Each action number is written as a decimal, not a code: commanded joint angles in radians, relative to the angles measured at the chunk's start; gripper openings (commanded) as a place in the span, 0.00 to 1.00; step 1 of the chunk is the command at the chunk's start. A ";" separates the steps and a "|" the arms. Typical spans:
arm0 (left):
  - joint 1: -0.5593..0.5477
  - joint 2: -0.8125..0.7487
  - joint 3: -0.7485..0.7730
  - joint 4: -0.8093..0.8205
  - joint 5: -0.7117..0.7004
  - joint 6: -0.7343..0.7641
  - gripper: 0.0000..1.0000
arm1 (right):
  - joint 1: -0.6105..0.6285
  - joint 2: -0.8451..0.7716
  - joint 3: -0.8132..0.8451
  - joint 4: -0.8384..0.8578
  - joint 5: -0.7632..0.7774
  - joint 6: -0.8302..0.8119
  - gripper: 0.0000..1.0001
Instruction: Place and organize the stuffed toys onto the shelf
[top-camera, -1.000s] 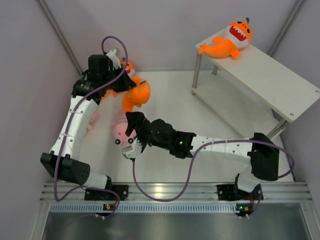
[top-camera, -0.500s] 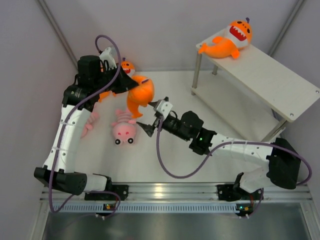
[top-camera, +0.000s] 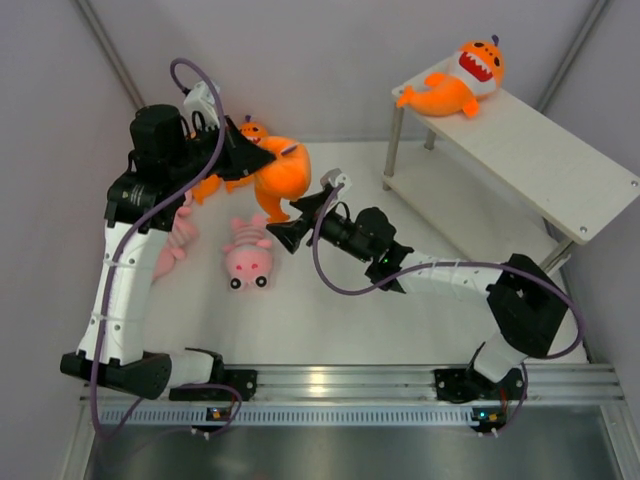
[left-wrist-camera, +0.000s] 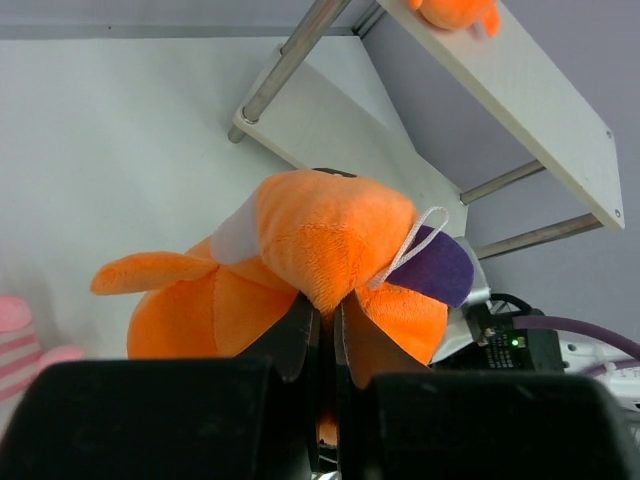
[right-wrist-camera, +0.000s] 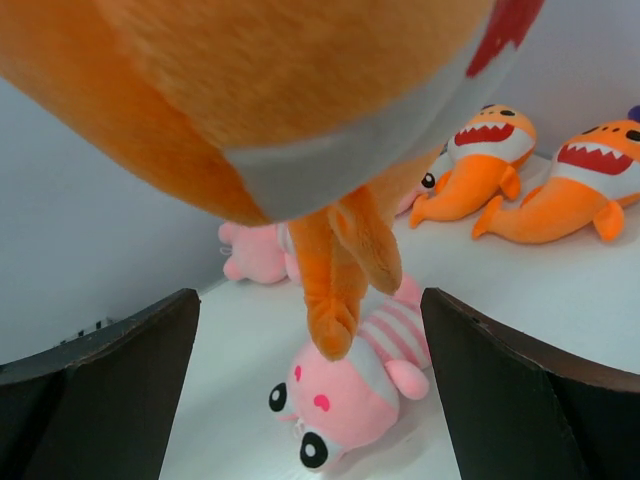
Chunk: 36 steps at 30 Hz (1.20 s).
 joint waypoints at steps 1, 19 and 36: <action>-0.001 -0.022 0.039 0.063 0.032 -0.024 0.00 | 0.001 0.043 0.053 0.176 -0.014 0.097 0.93; 0.000 -0.024 0.067 0.061 -0.062 0.114 0.71 | -0.023 -0.235 0.097 -0.293 0.182 -0.089 0.00; 0.034 0.112 0.147 -0.001 -0.189 0.290 0.98 | -0.152 -0.556 0.585 -1.424 0.972 -0.259 0.00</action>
